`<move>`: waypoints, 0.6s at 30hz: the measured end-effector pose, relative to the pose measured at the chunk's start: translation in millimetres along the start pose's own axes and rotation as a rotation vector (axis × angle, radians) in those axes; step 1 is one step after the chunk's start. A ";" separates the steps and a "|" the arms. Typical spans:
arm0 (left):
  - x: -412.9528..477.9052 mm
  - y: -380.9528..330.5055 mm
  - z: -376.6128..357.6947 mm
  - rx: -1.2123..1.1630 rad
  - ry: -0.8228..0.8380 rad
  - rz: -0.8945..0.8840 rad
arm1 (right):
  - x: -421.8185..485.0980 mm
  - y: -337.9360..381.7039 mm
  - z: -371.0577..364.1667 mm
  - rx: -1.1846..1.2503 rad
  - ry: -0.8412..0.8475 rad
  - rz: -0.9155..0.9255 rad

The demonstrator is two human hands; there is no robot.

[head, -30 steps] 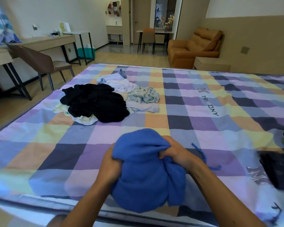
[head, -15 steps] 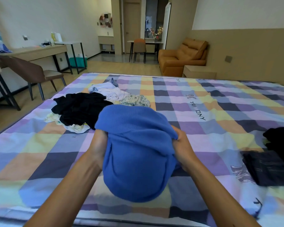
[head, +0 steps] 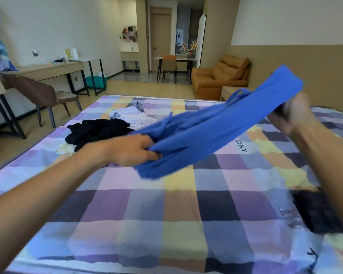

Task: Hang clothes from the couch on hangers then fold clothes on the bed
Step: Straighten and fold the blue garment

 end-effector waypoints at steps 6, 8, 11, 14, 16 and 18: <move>-27.8 -16.8 69.1 0.399 -0.360 -0.333 | -26.5 -0.4 -26.2 -1.596 0.593 0.153; -31.0 -10.3 52.4 0.521 -0.354 -0.360 | -50.5 -45.4 -25.4 -1.970 0.762 0.161; -31.1 7.1 4.8 0.819 -0.395 -0.357 | -92.6 -105.4 -9.8 -2.065 0.892 0.042; -32.7 36.2 -43.1 0.763 -0.327 -0.311 | -133.7 -159.9 9.2 -1.892 1.065 -0.395; -38.2 48.4 -67.7 0.538 -0.242 -0.331 | -153.0 -173.9 4.5 -1.512 1.085 -0.687; -42.4 56.1 -80.7 0.144 -0.199 -0.341 | -149.7 -169.3 -12.5 -1.212 1.021 -0.714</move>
Point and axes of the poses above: each hand's wrist, its own x-axis towards the middle knuckle, its own z-axis out of the back of the hand, y = z × x, the point moved 9 cm from there along x, towards the middle knuckle, and after that the axes turned 11 degrees about y, right-handed, at the moved point
